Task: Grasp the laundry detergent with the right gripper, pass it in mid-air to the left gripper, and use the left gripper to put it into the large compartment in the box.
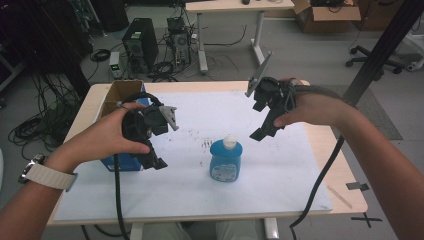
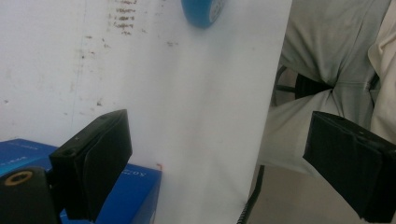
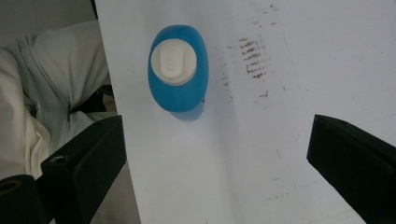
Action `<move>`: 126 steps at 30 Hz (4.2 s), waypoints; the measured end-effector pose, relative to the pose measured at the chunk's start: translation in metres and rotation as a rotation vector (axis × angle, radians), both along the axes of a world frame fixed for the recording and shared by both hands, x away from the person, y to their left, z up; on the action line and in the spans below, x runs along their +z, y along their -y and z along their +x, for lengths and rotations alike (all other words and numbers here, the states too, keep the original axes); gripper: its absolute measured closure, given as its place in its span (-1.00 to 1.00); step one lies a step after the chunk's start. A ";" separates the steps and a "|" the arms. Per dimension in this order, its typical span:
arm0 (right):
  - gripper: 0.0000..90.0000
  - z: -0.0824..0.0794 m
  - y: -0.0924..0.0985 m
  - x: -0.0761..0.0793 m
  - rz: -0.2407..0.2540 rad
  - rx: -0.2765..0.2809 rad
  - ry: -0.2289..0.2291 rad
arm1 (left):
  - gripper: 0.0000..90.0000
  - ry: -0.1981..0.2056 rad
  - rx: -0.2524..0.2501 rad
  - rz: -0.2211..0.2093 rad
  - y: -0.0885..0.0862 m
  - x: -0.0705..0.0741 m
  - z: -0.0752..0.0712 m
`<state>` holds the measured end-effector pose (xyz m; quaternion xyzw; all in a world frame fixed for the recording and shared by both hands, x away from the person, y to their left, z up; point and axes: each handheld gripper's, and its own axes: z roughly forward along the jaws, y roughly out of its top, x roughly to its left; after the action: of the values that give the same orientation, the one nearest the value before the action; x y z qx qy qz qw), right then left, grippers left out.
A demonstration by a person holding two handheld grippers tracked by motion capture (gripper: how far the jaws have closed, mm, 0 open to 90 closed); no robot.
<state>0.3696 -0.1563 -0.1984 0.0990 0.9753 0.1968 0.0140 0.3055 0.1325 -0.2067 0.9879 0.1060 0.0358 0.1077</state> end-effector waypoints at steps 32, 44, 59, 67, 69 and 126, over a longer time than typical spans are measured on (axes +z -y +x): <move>-0.90 -0.019 0.006 -0.045 0.028 -0.004 -0.015 | -0.82 0.009 0.003 -0.012 -0.001 -0.001 -0.002; -0.90 -0.022 0.003 -0.059 0.044 -0.001 -0.014 | -0.82 0.007 0.000 -0.017 -0.003 -0.003 -0.002; -0.90 -0.021 0.008 -0.074 0.050 -0.017 -0.012 | -0.82 0.003 0.002 -0.022 -0.004 -0.004 -0.001; -0.90 -0.022 0.009 -0.080 0.064 -0.022 -0.004 | -0.82 0.004 -0.001 -0.022 -0.004 -0.005 -0.001; -0.90 -0.022 0.010 -0.081 0.072 -0.021 -0.004 | -0.82 0.003 -0.001 -0.022 -0.004 -0.005 -0.001; -0.90 -0.022 0.013 -0.124 0.270 -0.019 0.011 | -0.82 -0.008 0.009 -0.033 -0.003 -0.011 0.003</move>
<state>0.3480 -0.1696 -0.3226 0.1080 0.9389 0.3267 0.0078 0.3089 0.1352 -0.2173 0.9856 0.1115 0.0307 0.1235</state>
